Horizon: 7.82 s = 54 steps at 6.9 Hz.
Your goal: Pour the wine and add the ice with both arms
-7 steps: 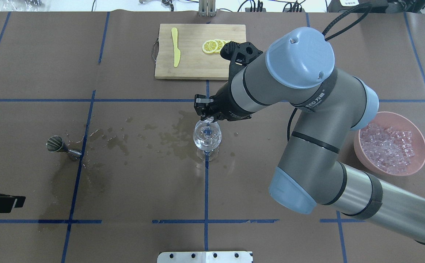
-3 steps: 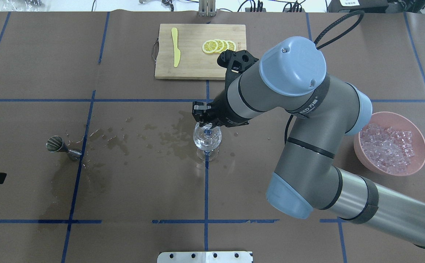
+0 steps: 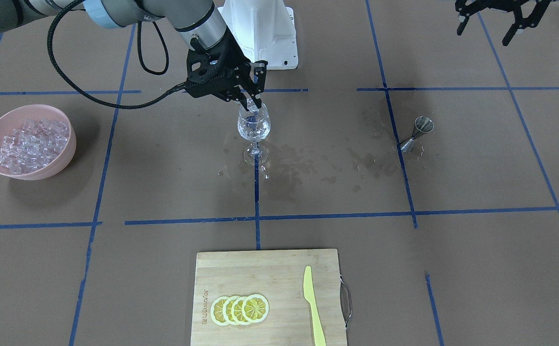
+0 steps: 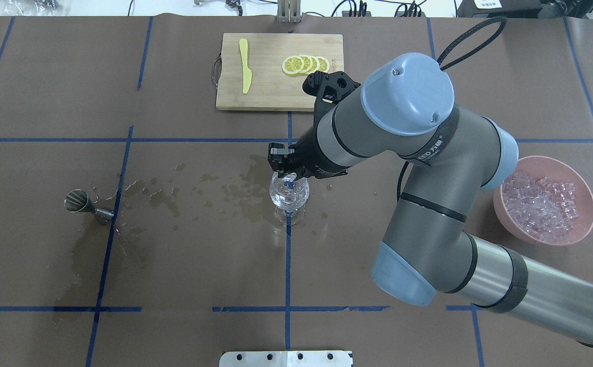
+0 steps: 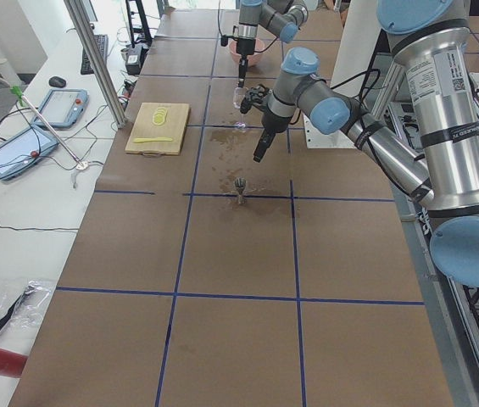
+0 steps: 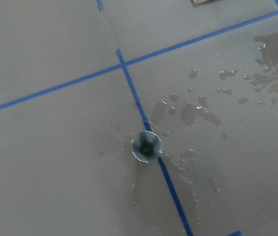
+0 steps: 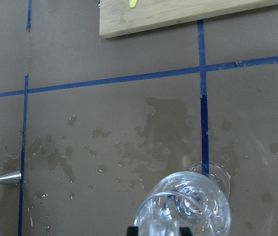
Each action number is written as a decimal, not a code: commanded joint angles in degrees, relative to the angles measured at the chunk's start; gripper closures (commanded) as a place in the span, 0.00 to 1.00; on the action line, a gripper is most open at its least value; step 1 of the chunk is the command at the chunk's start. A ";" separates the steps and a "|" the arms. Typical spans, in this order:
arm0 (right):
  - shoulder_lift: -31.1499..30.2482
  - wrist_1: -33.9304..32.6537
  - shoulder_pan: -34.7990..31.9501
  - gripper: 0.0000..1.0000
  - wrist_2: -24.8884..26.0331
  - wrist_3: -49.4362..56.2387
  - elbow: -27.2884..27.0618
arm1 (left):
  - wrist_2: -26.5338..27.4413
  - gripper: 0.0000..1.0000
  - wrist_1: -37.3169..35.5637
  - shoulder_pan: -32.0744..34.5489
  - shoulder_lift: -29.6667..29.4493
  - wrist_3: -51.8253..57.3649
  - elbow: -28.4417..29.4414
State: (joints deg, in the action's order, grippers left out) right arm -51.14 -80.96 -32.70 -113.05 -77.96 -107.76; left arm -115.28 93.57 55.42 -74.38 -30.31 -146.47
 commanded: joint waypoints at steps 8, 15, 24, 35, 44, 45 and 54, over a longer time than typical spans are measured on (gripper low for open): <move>-1.76 -13.51 -7.17 0.00 -5.84 0.96 -8.16 | -3.53 0.00 -5.07 7.95 -2.97 13.60 3.91; -9.50 -13.79 -13.52 0.00 -8.33 11.68 -8.87 | -7.68 0.00 -4.89 9.62 -4.72 14.57 8.65; -9.33 -14.14 -13.26 0.00 -8.32 11.69 -8.78 | -0.82 0.00 -1.20 6.63 -6.30 6.41 5.58; -13.46 -19.15 -23.90 0.00 -15.53 26.55 -9.31 | 1.55 0.00 0.91 4.70 -6.30 3.68 8.66; -12.40 -20.64 -23.99 0.00 -15.18 26.19 -10.80 | 11.75 0.00 12.86 6.28 0.91 -1.86 7.95; -13.19 -21.17 -26.08 0.00 -15.70 27.15 -10.72 | 11.66 0.00 12.77 6.37 0.91 -1.86 7.78; -28.31 -29.61 -55.16 0.00 -15.88 90.30 6.83 | 11.13 0.00 12.77 6.54 0.73 -1.60 8.13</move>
State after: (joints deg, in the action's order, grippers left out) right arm -78.57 -110.58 -83.38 -128.90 5.15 -105.07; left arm -104.08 106.35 61.90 -73.57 -31.91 -138.53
